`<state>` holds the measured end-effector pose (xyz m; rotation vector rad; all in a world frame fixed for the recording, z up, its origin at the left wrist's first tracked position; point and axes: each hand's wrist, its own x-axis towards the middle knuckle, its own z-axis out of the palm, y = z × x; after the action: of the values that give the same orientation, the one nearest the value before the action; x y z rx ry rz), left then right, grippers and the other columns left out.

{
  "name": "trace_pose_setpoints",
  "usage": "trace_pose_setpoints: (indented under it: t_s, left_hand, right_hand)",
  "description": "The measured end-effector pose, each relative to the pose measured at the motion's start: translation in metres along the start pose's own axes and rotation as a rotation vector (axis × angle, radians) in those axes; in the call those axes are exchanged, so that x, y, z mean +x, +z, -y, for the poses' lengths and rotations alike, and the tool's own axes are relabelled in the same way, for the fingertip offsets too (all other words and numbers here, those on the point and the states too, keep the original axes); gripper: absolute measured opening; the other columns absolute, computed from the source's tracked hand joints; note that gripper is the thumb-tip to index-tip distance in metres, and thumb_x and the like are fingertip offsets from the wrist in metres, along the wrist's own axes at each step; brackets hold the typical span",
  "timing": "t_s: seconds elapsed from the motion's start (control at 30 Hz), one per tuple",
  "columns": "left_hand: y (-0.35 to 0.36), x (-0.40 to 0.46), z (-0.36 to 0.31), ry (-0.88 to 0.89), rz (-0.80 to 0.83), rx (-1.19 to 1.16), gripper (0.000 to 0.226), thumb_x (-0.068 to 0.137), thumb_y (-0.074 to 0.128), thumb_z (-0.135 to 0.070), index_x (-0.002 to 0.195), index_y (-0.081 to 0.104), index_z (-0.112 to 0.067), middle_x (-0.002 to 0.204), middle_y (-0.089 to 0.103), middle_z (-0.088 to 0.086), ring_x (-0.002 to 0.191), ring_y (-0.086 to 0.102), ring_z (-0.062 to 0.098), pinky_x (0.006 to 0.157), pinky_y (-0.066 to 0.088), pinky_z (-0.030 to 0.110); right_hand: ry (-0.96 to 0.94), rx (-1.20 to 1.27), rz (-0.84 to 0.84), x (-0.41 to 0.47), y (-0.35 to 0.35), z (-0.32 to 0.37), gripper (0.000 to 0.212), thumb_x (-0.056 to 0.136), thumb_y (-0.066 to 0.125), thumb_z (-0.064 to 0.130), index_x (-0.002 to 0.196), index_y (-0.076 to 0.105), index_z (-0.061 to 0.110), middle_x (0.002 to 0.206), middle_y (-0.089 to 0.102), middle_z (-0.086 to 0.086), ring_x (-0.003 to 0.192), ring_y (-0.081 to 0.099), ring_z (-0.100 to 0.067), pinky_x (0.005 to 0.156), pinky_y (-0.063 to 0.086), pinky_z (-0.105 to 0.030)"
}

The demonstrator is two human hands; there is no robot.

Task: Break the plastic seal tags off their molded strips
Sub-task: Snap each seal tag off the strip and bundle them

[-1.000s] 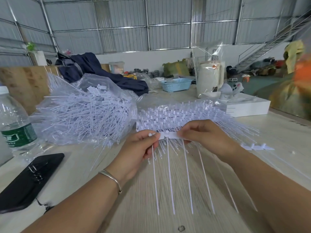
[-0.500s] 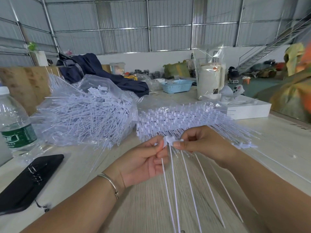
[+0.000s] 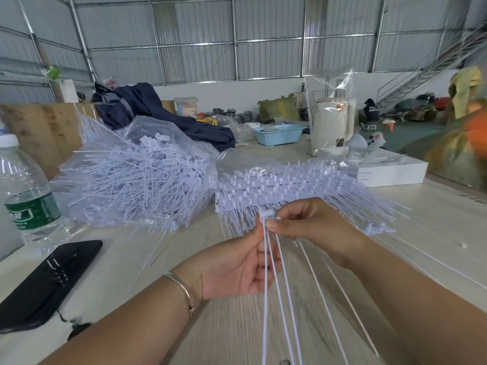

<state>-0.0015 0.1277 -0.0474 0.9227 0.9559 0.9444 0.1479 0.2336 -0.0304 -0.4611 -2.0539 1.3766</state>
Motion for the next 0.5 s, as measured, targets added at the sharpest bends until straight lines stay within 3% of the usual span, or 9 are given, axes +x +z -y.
trace_pose_setpoints:
  t_s: [0.13,0.23,0.3,0.37,0.5]
  left_hand:
    - [0.000,0.000,-0.001,0.039,0.005,0.015,0.057,0.086,0.030,-0.071,0.077,0.073,-0.033,0.073,0.058,-0.011,0.062,0.052,0.002,0.064,0.044,0.016]
    - [-0.001,0.000,-0.007,0.130,-0.025,0.022,0.047,0.084,0.043,-0.066,0.081,0.074,-0.031,0.077,0.063,-0.011,0.073,0.051,0.006,0.067,0.042,0.018]
    - [-0.005,0.001,-0.010,0.194,-0.076,-0.010,0.038,0.083,0.055,-0.058,0.082,0.075,-0.026,0.081,0.067,-0.006,0.078,0.054,0.009,0.066,0.043,0.021]
    - [-0.008,0.001,-0.011,0.252,-0.122,-0.029,0.029,0.086,0.060,-0.047,0.081,0.074,-0.022,0.078,0.067,-0.002,0.071,0.059,0.010,0.062,0.044,0.021]
    - [-0.006,-0.004,-0.014,0.349,-0.166,-0.114,0.030,0.088,0.058,-0.034,0.064,0.053,-0.017,0.059,0.050,0.000,0.052,0.047,0.010,0.048,0.034,0.018]
  right_hand:
    - [0.046,-0.026,0.012,0.001,-0.001,0.000,0.066,0.056,0.081,0.059,0.071,0.065,-0.003,0.057,0.046,-0.003,0.062,0.043,-0.017,0.064,0.036,-0.023]
    - [0.034,0.041,-0.016,0.000,-0.004,0.005,0.054,0.053,0.086,0.057,0.071,0.072,0.008,0.058,0.052,-0.002,0.059,0.047,-0.012,0.059,0.039,-0.015]
    - [-0.002,0.121,-0.055,0.001,-0.008,0.008,0.042,0.055,0.086,0.044,0.079,0.077,0.010,0.069,0.066,-0.011,0.067,0.061,-0.010,0.067,0.048,-0.017]
    - [-0.008,0.141,-0.106,0.001,-0.011,0.010,0.041,0.054,0.086,0.037,0.088,0.079,0.014,0.089,0.067,-0.030,0.083,0.066,-0.019,0.085,0.054,-0.031]
    - [0.000,0.110,-0.114,-0.001,-0.012,0.013,0.042,0.053,0.086,0.039,0.090,0.079,0.018,0.104,0.056,-0.044,0.081,0.058,-0.035,0.088,0.041,-0.032]
